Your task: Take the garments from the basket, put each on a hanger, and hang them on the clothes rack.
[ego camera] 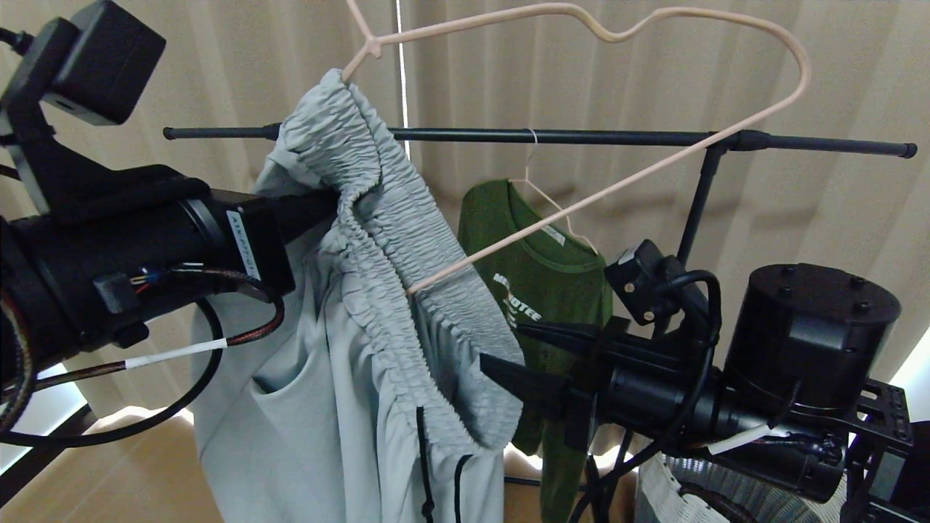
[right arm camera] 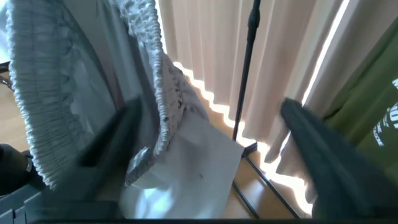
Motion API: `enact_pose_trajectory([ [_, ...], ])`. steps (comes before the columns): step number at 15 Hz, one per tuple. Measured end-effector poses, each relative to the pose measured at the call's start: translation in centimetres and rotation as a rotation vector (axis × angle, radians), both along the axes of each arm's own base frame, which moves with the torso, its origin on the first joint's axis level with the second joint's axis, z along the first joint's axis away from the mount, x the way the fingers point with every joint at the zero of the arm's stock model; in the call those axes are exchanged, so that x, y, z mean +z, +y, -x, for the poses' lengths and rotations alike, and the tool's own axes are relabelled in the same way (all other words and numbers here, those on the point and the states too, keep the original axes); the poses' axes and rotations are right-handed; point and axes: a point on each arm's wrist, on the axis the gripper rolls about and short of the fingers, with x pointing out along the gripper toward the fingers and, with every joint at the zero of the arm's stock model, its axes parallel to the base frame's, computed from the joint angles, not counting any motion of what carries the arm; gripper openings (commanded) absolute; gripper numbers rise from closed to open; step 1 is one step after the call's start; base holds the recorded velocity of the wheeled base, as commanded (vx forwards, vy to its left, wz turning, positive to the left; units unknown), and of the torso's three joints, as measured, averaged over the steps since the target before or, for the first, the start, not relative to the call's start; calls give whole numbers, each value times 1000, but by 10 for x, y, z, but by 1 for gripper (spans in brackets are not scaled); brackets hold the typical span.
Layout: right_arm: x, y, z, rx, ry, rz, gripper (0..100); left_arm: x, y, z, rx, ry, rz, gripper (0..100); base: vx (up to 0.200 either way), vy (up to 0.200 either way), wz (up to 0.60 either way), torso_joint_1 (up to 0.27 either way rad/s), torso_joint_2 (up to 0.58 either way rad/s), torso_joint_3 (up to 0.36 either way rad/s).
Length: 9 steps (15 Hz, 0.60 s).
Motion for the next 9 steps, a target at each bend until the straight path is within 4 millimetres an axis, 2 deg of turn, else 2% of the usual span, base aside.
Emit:
enact_pose_trajectory([
  [4, 4, -14, -5, -75, -11, -1, 0, -1, 3, 0, 10, -14, -32, 0, 0, 0, 0, 0, 0, 0],
  [9, 16, -57, -28, -254, -47, -29, 0, -27, 29, -12, 119, -52, -306, 0, 0, 0, 0, 0, 0, 0],
])
